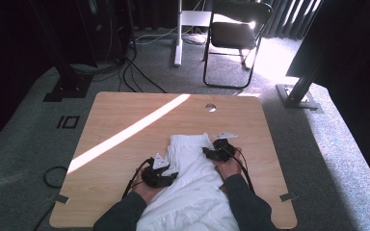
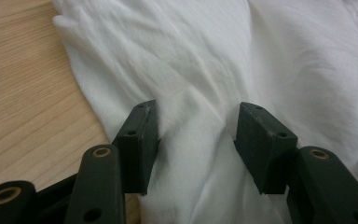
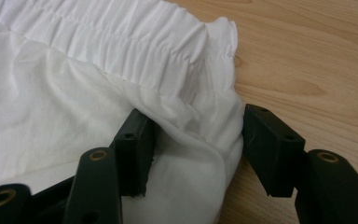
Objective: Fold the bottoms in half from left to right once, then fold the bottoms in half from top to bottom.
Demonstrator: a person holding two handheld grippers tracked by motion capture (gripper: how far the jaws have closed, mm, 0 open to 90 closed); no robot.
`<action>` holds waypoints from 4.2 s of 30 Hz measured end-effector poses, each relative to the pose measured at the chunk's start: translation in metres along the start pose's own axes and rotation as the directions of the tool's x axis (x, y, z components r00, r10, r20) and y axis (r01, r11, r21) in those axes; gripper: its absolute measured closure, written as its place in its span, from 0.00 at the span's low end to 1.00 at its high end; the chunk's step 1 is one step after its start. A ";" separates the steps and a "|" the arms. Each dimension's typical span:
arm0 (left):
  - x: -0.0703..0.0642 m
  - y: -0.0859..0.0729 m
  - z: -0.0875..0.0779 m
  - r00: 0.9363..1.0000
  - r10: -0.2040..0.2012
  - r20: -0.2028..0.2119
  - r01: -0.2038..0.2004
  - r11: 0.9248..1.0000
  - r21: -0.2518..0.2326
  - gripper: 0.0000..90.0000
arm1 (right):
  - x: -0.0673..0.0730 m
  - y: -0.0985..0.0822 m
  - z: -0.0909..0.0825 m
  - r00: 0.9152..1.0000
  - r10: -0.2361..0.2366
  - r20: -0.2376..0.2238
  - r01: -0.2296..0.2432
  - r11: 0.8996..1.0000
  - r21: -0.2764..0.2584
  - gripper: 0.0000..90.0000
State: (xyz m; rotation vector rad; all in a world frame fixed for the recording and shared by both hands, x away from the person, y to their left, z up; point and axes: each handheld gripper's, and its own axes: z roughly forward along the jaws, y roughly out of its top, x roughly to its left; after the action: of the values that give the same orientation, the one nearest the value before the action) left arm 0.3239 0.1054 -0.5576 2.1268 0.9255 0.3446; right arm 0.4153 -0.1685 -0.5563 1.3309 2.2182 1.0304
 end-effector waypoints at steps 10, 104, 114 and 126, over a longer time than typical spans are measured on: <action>0.020 0.021 -0.015 0.999 -0.041 0.011 0.041 0.999 -0.017 0.51 | 0.004 0.002 -0.002 0.999 0.001 -0.052 0.000 1.000 0.022 0.82; 0.086 0.205 -0.054 0.989 0.006 -0.149 -0.041 0.971 -0.236 0.91 | 0.004 0.147 -0.087 0.992 -0.114 0.062 0.128 0.944 -0.305 0.94; 0.059 0.162 -0.077 0.994 0.073 -0.082 -0.090 0.967 -0.239 0.91 | 0.020 0.110 -0.110 0.989 -0.145 -0.011 0.135 0.941 -0.309 0.94; 0.008 0.048 -0.087 0.998 0.057 0.011 -0.054 0.984 -0.169 0.90 | 0.064 0.012 -0.121 0.971 -0.203 -0.128 0.175 0.965 -0.197 0.94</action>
State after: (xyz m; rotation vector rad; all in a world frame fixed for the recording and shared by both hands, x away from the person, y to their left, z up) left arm 0.3097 0.1383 -0.4646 1.9995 0.8000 0.4188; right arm 0.3156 -0.1586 -0.4620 0.9709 2.2385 1.2611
